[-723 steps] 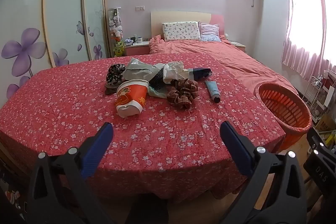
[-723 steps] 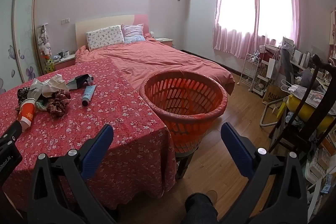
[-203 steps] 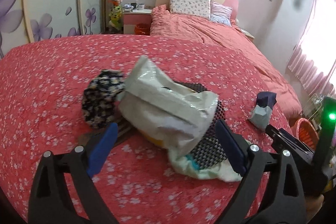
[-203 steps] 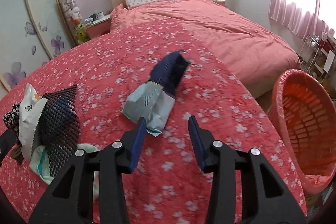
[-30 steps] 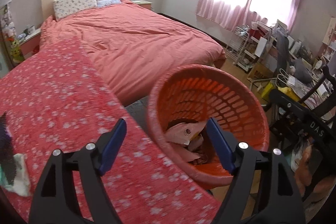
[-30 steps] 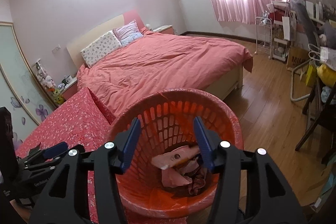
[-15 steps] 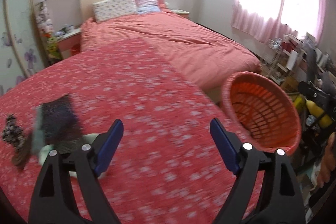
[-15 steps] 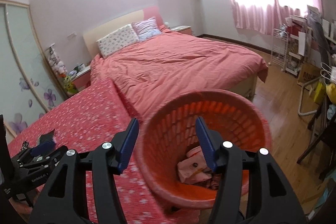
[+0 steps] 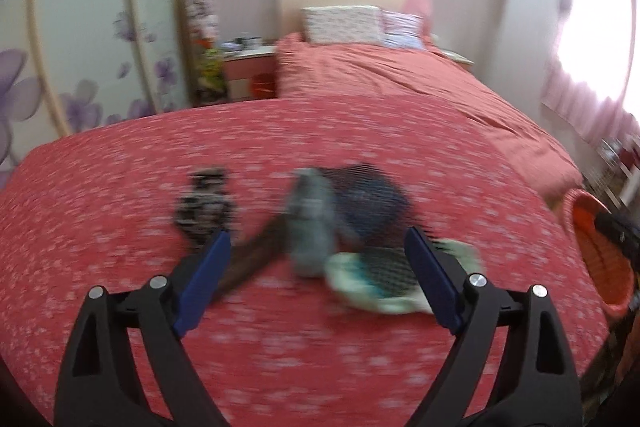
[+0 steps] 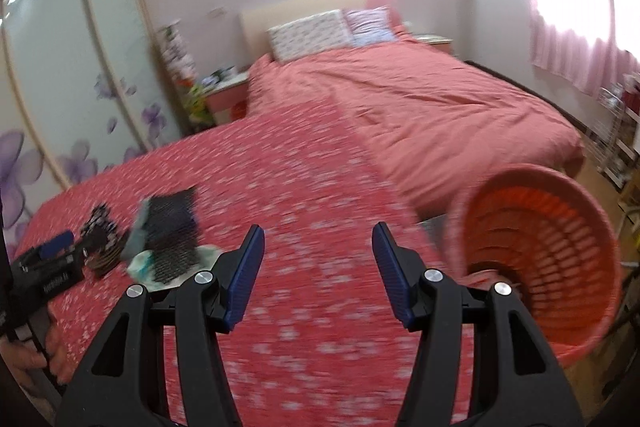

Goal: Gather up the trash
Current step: 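Move both tools back over the bed toward the remaining items, then grasp the black mesh pad with the right tool, then grasp the black floral scrunchie with the left tool while the right tool holds the mesh pad, then carry the scrunchie and mesh pad over the orange basket and release both, then move both tools back over the bed toward the remaining items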

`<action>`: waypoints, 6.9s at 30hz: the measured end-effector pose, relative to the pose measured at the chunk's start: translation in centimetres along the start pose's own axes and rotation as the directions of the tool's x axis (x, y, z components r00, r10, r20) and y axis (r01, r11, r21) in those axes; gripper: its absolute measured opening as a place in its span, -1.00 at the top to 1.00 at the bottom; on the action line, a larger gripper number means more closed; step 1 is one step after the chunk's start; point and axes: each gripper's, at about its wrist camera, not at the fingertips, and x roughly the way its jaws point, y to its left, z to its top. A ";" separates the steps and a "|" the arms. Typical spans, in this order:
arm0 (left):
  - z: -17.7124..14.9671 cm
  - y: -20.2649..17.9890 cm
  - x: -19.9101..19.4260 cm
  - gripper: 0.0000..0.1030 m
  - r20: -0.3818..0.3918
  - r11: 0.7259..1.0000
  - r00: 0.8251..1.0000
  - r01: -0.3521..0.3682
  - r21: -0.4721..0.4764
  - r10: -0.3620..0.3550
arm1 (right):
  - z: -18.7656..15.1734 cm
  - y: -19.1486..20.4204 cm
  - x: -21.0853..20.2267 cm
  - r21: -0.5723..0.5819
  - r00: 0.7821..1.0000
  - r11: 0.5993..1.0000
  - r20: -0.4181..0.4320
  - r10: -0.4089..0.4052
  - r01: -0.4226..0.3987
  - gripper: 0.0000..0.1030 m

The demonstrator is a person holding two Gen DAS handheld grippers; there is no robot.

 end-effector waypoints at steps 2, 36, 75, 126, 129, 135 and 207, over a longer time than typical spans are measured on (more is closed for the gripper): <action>0.1 2.5 0.3 -0.69 0.002 0.999 1.000 -0.028 -0.032 0.028 | -0.2 2.3 1.2 -0.033 0.999 0.999 -0.028 0.027 -0.028 -0.10; -0.6 11.4 4.1 -0.69 -0.048 0.982 0.998 -0.038 -0.186 0.030 | -1.6 14.2 10.4 -0.199 0.975 0.971 -0.205 0.091 -0.133 0.87; 1.0 8.2 8.1 -0.69 -0.106 0.986 0.994 -0.031 -0.162 0.014 | 2.7 4.2 14.3 -0.021 0.982 0.999 -0.181 -0.051 0.048 0.13; 3.2 7.1 4.4 0.69 -0.064 0.982 0.996 0.056 -0.178 -0.068 | 4.1 -0.5 5.8 0.058 0.999 0.998 0.019 -0.027 0.025 0.90; 3.6 4.6 2.7 0.69 -0.044 0.984 0.993 0.098 -0.147 -0.106 | 4.4 -0.9 3.7 0.072 0.998 0.997 0.060 -0.025 0.021 0.90; 4.4 -0.6 0.1 0.69 -0.021 0.975 0.978 0.207 -0.081 -0.210 | 4.5 -2.1 0.2 0.096 0.989 0.995 0.140 -0.050 0.037 0.90; -1.5 -16.6 3.0 -0.46 -0.171 0.947 0.954 0.274 0.165 -0.246 | -0.1 -13.8 -3.2 0.217 0.953 0.941 0.104 -0.286 0.259 0.08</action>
